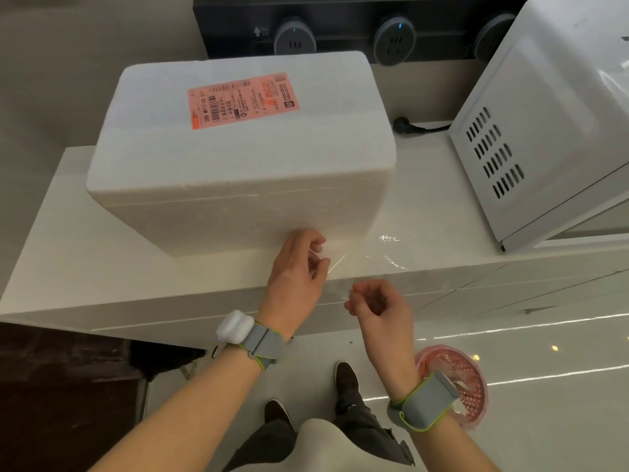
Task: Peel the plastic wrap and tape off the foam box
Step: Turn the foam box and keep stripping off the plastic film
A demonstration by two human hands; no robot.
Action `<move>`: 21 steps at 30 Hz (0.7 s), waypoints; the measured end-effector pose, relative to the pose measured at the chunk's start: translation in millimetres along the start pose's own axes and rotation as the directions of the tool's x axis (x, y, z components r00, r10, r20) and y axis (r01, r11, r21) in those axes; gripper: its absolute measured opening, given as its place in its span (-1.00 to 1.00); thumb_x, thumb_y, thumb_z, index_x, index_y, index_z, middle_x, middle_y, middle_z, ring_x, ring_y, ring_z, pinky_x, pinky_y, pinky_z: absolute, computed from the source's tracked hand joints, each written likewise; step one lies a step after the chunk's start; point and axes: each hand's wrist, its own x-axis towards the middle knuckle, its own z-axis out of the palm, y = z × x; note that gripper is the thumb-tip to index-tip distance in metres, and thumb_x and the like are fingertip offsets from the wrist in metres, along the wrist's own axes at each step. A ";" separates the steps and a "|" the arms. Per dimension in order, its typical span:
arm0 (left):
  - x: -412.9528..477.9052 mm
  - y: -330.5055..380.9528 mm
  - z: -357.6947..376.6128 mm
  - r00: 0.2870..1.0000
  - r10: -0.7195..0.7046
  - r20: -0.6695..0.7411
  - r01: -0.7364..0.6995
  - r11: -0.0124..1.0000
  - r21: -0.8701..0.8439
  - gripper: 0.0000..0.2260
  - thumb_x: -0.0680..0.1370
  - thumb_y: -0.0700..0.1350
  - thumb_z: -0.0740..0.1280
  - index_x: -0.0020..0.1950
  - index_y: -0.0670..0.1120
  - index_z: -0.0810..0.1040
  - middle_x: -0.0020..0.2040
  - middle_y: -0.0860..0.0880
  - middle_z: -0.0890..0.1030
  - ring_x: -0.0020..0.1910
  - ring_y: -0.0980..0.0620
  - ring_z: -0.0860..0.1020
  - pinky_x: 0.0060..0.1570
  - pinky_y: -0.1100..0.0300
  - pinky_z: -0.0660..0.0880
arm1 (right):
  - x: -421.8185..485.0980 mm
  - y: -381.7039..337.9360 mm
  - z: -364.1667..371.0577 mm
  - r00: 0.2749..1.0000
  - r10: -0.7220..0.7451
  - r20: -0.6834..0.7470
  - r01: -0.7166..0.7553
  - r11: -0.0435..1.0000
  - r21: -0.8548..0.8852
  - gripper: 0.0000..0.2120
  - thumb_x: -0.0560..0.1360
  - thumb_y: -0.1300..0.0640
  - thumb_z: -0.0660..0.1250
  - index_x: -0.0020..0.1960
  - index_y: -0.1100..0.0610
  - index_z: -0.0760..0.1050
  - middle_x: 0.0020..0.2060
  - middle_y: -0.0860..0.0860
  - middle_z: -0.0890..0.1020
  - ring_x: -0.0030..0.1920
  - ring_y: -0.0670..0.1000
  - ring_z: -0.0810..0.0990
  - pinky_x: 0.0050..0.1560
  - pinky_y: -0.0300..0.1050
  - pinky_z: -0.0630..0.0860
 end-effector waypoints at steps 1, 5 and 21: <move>-0.3 0.3 1.0 1.000 0.011 -0.006 -0.011 1.000 0.009 -0.71 0.48 -0.28 0.40 0.09 0.01 0.43 -0.05 0.07 0.47 -0.17 0.15 0.52 -0.14 0.45 0.45 | -0.8 0.1 0.3 1.000 0.002 -0.001 -0.002 1.000 0.006 -0.84 0.52 0.35 0.37 -0.08 0.11 0.59 -0.26 0.01 0.69 -0.24 -0.04 0.70 -0.15 -0.27 0.60; -0.6 -0.8 4.5 0.999 0.043 -0.024 -0.042 0.999 0.034 -0.73 0.49 -0.28 0.40 0.10 -0.03 0.43 -0.02 0.07 0.43 -0.17 0.15 0.50 -0.12 0.39 0.47 | -0.8 2.9 0.0 1.000 0.011 0.007 -0.011 1.000 0.015 -0.85 0.52 0.34 0.37 -0.07 0.10 0.60 -0.25 0.00 0.70 -0.23 -0.05 0.71 -0.15 -0.27 0.60; -4.3 -4.6 9.4 0.991 0.127 -0.030 -0.122 0.985 0.121 -0.75 0.51 -0.31 0.39 0.09 -0.09 0.42 0.00 0.02 0.40 -0.17 0.15 0.43 -0.13 0.26 0.48 | 3.5 8.9 -0.9 1.000 0.002 0.015 -0.002 1.000 -0.006 -0.82 0.53 0.33 0.37 -0.05 0.06 0.60 -0.22 0.01 0.70 -0.21 -0.05 0.71 -0.11 -0.23 0.61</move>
